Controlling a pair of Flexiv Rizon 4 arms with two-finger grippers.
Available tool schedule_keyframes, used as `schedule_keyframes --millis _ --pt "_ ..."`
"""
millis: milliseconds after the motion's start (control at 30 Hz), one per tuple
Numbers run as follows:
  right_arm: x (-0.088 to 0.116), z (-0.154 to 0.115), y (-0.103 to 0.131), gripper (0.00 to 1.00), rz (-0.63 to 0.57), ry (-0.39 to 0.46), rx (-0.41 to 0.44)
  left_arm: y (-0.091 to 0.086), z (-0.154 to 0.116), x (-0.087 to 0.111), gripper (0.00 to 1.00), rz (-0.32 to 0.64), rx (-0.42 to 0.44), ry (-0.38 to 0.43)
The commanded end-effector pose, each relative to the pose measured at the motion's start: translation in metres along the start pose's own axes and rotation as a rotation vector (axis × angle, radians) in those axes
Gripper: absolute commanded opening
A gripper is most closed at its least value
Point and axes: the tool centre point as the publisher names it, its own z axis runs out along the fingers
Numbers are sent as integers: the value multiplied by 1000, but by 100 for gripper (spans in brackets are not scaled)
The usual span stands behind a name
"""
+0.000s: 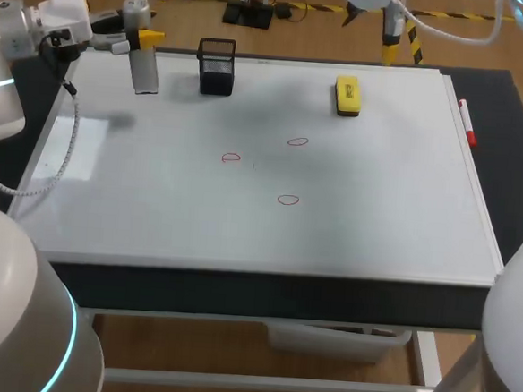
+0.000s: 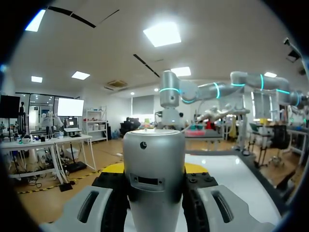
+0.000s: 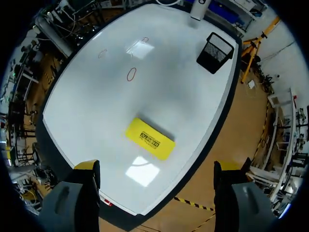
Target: Pick up the inspection probe, press it on each red-marked spot on the whiteboard one by one, put down the probe, pick up the eraser, and wipe off all the red marks.
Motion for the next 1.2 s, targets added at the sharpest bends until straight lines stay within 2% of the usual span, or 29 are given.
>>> schedule_keyframes --millis 33,300,467,500,667,733,1000,1200 --pt "-9 11 2 100 -98 88 -30 0 1 1 0 2 2 -4" --pt "-4 32 15 100 -298 99 -41 0 1 1 0 2 2 -4" --pt "3 45 25 100 -510 48 -55 0 1 1 0 2 2 -4" --pt "4 48 26 100 -525 54 -52 0 1 1 0 2 2 -4" --pt "10 57 28 100 -649 -23 -75 0 1 1 0 2 2 -4" --pt "14 62 31 100 -698 -22 -68 0 1 1 0 2 2 -4" --pt "23 69 34 100 -780 -10 -39 0 1 1 0 2 2 -4" --pt "26 75 36 100 -845 37 -2 0 1 1 0 2 2 -4"
